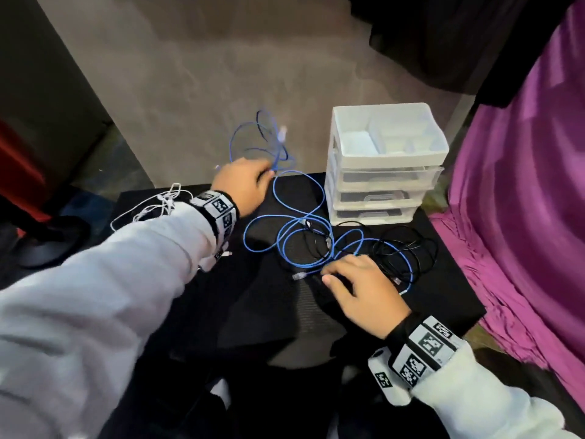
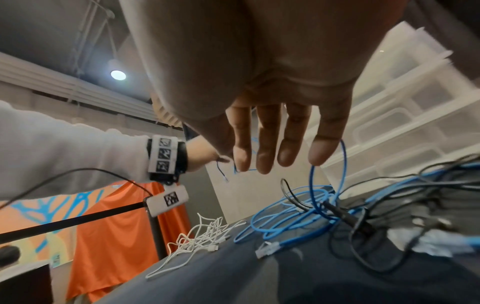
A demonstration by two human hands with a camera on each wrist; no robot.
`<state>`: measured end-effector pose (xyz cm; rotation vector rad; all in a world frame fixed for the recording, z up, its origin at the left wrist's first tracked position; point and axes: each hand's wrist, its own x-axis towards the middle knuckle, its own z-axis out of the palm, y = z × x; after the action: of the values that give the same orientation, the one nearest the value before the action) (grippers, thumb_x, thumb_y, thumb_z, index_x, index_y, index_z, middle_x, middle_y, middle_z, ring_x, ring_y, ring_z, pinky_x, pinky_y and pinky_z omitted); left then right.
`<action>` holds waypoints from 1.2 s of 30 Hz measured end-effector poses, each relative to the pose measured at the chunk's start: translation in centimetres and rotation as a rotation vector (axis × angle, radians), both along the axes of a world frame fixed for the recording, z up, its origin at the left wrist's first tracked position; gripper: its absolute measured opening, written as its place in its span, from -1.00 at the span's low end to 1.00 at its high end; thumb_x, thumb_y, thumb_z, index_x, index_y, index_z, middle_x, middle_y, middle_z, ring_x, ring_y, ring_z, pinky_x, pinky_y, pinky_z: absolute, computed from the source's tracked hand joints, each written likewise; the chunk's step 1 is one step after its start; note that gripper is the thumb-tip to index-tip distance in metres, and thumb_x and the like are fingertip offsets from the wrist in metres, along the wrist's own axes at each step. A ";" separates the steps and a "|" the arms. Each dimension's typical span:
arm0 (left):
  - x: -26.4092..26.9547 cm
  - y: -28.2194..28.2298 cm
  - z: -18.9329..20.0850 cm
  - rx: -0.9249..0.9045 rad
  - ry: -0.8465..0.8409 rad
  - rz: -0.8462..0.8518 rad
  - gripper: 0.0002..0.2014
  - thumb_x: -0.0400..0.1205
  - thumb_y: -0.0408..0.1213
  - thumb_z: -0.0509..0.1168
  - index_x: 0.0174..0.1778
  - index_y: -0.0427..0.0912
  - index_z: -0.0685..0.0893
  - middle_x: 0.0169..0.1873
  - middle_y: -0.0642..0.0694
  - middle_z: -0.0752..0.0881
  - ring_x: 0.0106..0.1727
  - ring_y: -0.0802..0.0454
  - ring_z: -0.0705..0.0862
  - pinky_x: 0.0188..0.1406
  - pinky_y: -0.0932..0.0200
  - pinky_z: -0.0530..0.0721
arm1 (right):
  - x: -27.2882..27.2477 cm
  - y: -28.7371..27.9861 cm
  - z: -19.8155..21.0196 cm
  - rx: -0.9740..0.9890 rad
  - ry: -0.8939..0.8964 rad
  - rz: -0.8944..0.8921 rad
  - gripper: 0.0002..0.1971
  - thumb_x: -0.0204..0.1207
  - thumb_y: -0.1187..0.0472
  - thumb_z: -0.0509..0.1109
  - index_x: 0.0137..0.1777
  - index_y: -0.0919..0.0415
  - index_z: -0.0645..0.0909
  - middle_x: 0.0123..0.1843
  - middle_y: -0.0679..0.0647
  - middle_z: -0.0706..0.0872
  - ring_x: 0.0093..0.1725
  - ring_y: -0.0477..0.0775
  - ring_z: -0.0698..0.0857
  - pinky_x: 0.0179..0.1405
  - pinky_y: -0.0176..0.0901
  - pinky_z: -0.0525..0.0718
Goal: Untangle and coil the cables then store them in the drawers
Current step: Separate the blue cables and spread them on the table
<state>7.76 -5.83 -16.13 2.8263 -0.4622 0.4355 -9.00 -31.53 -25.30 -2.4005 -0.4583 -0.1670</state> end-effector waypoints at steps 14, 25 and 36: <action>-8.6 -2.1 -11.0 -0.067 -0.080 -0.079 -0.64 0.39 -0.18 0.36 0.12 -0.04 0.66 0.16 -0.07 0.62 0.20 -0.17 0.57 0.28 -0.15 0.51 | 0.8 -1.2 -1.4 0.012 0.092 -0.015 -0.71 0.67 -0.10 0.21 0.07 -0.04 0.74 0.00 -0.16 0.75 0.06 0.05 0.64 0.18 0.02 0.62; -10.8 -5.8 -12.0 0.107 0.484 -0.090 -0.91 0.62 -0.03 0.32 -0.03 0.08 0.63 0.05 0.02 0.65 0.17 -0.09 0.68 0.22 -0.02 0.62 | 0.5 1.6 -2.0 -0.007 0.143 -0.063 -0.89 0.63 0.14 0.39 0.10 0.01 0.71 0.00 -0.07 0.71 0.11 0.10 0.69 0.16 -0.03 0.61; -20.5 0.8 0.3 -1.230 0.759 -0.321 -0.68 0.44 -0.17 0.43 -0.10 -0.37 0.63 -0.25 -0.13 0.73 -0.20 0.08 0.70 -0.07 0.26 0.70 | 2.0 0.0 -1.5 0.098 0.108 -0.059 -0.81 0.67 0.10 0.37 -0.16 0.06 0.73 -0.10 -0.01 0.67 -0.02 0.03 0.67 0.17 0.12 0.62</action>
<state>-12.73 -5.01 -15.82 1.4982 -0.2944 -0.3411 -7.05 -31.54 -26.83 -2.3148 -0.3217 -0.0830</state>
